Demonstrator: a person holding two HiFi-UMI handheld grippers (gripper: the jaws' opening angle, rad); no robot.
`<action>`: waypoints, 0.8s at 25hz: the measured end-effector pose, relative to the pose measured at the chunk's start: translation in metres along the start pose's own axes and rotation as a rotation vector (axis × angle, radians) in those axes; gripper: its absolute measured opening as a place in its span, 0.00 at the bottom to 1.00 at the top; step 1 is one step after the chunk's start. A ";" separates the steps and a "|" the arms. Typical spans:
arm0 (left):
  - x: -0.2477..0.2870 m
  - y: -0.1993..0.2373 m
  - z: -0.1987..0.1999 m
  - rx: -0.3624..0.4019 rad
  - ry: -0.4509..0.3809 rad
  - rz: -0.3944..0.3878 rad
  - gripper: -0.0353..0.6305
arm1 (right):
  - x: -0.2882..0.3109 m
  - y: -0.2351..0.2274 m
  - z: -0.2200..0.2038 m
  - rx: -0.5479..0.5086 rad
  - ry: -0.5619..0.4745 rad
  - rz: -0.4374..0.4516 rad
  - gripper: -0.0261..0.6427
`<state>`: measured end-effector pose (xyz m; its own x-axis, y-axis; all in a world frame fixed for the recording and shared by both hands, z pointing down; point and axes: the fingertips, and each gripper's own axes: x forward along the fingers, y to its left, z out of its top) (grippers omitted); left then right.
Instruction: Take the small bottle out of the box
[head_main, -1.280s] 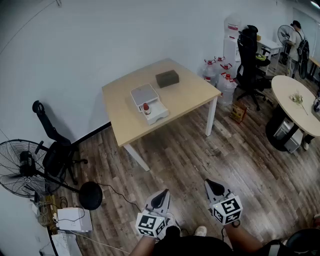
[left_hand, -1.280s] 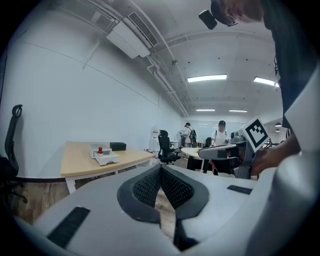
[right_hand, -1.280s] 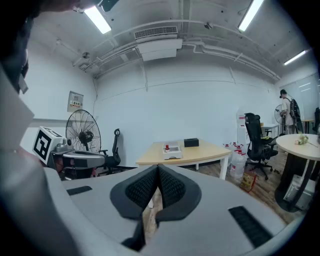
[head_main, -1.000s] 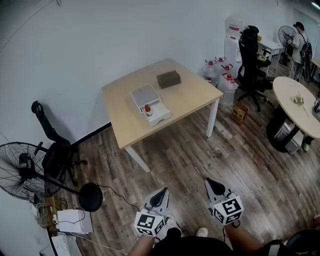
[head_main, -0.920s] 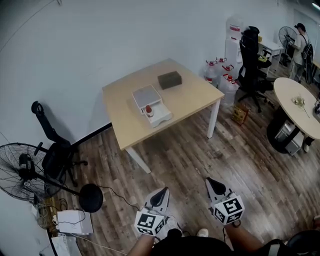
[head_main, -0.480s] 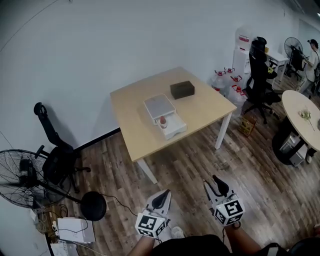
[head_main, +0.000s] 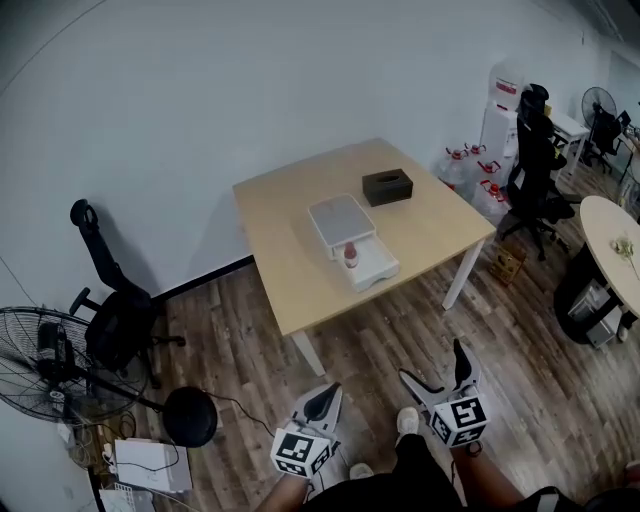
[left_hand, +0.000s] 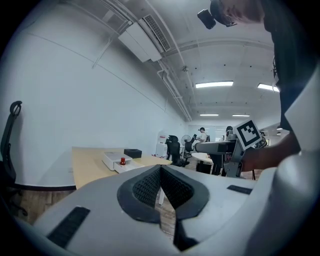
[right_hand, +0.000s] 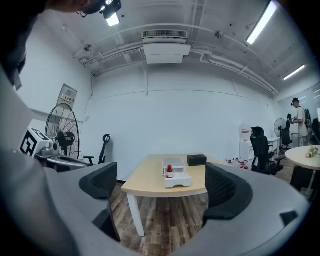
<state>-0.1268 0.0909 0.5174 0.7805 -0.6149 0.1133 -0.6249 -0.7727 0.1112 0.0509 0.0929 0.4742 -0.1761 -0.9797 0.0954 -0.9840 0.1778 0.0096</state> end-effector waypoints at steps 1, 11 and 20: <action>0.004 0.006 -0.001 -0.004 0.003 0.005 0.07 | 0.008 -0.001 0.000 -0.004 0.003 0.006 0.85; 0.068 0.061 -0.005 -0.023 0.035 0.084 0.07 | 0.107 -0.030 -0.016 -0.020 0.075 0.119 0.84; 0.155 0.126 0.014 -0.056 0.044 0.203 0.07 | 0.210 -0.074 -0.007 -0.041 0.111 0.238 0.79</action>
<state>-0.0841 -0.1043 0.5353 0.6378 -0.7484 0.1822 -0.7701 -0.6231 0.1364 0.0868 -0.1254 0.5003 -0.3962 -0.8942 0.2086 -0.9130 0.4077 0.0136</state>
